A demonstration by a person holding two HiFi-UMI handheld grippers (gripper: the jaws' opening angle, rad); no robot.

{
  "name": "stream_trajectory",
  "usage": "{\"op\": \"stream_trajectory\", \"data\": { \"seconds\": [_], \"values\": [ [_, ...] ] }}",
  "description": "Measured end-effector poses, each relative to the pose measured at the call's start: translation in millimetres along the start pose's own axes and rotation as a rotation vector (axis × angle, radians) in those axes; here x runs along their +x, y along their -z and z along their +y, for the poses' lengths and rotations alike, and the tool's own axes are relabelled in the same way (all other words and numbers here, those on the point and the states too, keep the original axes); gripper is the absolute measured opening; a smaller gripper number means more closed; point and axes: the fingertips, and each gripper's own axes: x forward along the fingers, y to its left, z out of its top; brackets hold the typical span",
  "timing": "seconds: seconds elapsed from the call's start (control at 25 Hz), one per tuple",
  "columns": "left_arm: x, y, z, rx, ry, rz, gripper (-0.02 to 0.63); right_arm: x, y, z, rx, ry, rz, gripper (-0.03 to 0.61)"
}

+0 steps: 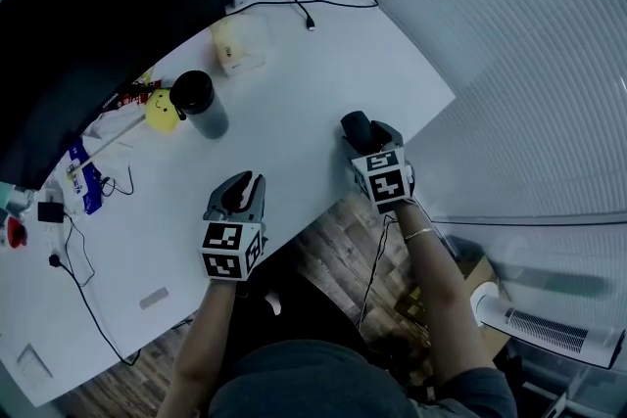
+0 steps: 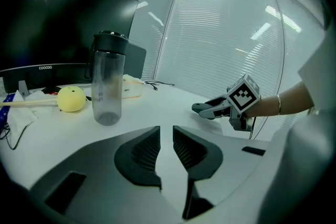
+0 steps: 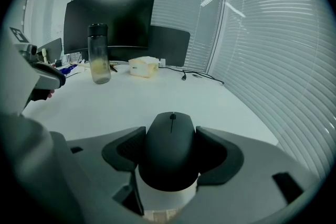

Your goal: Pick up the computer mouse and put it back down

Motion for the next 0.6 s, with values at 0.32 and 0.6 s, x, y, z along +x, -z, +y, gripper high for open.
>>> {"op": "stream_trajectory", "data": {
  "seconds": [0.32, 0.6],
  "values": [
    [18.0, -1.2, -12.1, 0.007, 0.036, 0.019, 0.069, 15.2, 6.1, -7.8, -0.002, -0.011, 0.016, 0.299],
    [24.2, 0.2, -15.8, 0.002, 0.046, 0.028, 0.069, 21.2, -1.0, -15.5, -0.027, -0.030, 0.002, 0.299]
  ]
}}
